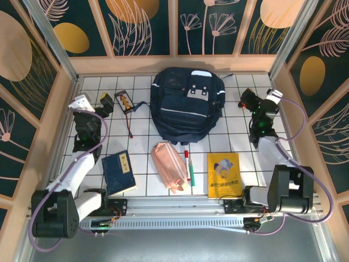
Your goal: Pack books, pencil case, and school supplies into a backpack
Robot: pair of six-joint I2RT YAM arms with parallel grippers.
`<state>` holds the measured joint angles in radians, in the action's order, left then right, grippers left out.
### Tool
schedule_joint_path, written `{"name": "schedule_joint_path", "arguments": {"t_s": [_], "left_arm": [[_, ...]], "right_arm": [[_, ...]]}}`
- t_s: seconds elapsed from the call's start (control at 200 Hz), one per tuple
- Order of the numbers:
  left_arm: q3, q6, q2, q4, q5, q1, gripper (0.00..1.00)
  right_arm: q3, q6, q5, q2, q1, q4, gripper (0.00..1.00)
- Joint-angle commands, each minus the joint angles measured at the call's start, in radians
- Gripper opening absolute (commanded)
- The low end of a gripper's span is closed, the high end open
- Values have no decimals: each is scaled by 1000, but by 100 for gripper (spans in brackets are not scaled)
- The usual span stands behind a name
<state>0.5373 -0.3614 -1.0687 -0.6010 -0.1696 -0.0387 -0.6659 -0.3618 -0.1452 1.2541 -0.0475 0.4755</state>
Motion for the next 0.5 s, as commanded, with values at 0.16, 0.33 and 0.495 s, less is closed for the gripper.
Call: {"name": "schedule_joint_path", "arguments": {"t_s": [0.16,0.33,0.495], "left_arm": [[136,-67,-137,253,511,-68,99],[238,10,-251,366,404,-275,99],[333,-117,-432,377,436,-381,99]], "right_arm": [[-96,-109,420,74,46,-418,81],[-118,52,295,139,174,-475,69],[-142,15,432,234,146,-420,58]]}}
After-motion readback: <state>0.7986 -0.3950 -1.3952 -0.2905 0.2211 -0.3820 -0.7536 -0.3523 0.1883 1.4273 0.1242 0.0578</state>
